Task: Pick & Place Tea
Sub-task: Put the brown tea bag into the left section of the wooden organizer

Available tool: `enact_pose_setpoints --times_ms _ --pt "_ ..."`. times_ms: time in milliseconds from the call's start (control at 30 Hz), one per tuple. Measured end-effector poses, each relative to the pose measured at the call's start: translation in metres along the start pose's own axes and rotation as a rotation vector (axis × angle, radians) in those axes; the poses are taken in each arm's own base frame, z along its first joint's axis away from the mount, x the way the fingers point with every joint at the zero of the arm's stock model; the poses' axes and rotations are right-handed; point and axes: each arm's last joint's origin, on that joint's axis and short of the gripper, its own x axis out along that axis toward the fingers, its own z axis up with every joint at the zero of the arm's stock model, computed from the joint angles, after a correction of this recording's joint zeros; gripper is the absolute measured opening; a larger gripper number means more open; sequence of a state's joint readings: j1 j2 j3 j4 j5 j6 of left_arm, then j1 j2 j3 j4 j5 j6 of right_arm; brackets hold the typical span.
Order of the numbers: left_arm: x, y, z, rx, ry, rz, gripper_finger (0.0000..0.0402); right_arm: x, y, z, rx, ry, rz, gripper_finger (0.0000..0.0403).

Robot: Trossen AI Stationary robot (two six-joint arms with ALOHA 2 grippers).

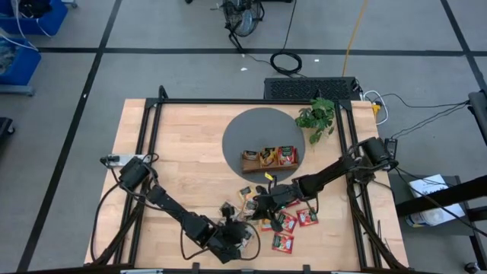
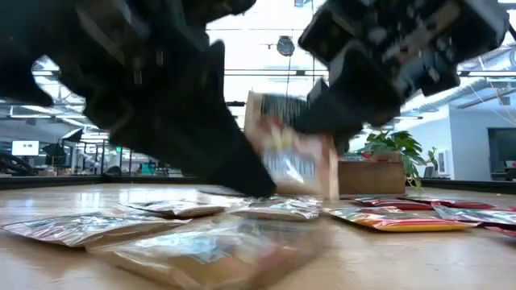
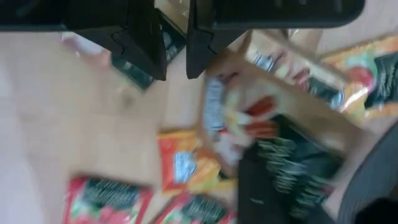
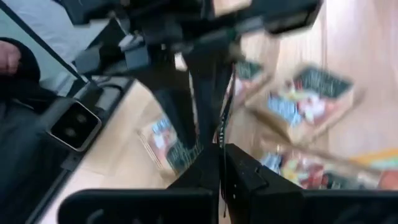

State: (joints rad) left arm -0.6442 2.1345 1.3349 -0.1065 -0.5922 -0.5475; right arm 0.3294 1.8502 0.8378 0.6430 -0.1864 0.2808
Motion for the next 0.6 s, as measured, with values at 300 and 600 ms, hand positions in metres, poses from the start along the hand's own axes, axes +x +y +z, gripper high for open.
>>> enact_pose_setpoints --times_ms 300,600 --pt "-0.020 -0.024 0.008 0.106 -0.087 0.007 0.0069 -0.037 0.011 0.049 -0.198 0.043 -0.178 0.0001" --pt "-0.027 -0.031 0.004 0.197 -0.099 0.020 0.0069 -0.074 -0.034 0.081 -0.482 0.081 -0.427 0.0001"
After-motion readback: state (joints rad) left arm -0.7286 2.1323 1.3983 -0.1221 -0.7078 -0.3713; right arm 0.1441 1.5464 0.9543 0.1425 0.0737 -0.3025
